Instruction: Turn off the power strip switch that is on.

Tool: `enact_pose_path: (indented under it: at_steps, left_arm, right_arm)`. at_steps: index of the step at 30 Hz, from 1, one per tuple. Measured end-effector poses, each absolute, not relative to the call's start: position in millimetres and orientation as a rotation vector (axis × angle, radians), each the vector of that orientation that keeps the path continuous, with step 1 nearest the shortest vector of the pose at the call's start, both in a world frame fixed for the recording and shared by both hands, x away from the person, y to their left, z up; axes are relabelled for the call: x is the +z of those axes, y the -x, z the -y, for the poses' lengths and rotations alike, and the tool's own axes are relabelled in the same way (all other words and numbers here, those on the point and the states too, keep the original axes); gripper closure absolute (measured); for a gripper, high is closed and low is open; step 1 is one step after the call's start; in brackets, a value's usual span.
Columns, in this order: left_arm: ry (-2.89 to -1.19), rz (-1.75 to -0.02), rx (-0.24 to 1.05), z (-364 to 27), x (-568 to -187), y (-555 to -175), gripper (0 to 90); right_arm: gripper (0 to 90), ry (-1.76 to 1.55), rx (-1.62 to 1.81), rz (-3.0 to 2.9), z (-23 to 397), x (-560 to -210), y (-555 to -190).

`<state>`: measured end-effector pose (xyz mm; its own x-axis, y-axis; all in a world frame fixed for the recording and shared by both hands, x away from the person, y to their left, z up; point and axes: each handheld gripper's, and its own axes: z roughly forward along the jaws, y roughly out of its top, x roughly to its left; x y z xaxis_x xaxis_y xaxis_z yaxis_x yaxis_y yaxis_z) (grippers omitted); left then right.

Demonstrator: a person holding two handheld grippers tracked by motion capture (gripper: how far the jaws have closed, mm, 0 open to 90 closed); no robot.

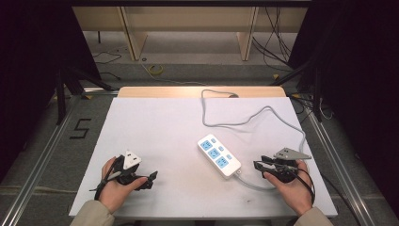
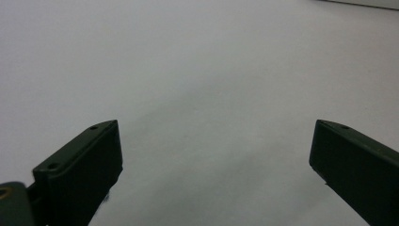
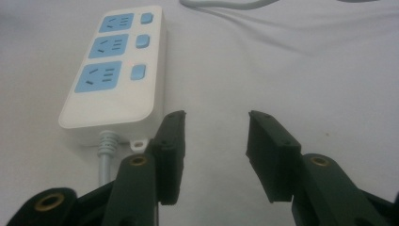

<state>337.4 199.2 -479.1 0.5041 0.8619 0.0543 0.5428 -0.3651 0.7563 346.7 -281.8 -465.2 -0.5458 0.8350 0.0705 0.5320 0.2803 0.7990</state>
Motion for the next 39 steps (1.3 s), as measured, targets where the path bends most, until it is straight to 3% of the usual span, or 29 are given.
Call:
enact_pose_path:
  at_steps: [8, 16, 39]
  left_arm:
    - [-2.051, -1.153, 0.595, -199, -479, -337, 3.7]
    - [-2.053, -1.156, 0.591, -199, -480, -338, 4.5]
    - [-2.056, -1.160, 0.601, -199, -480, -338, 5.5]
  right_arm:
    - [69.6, -1.250, 1.125, -2.188, 284, -461, -345]
    - [90.0, -1.214, 1.079, -2.210, 282, -456, -345]
    - [90.0, -1.199, 0.999, -2.266, 275, -450, -349]
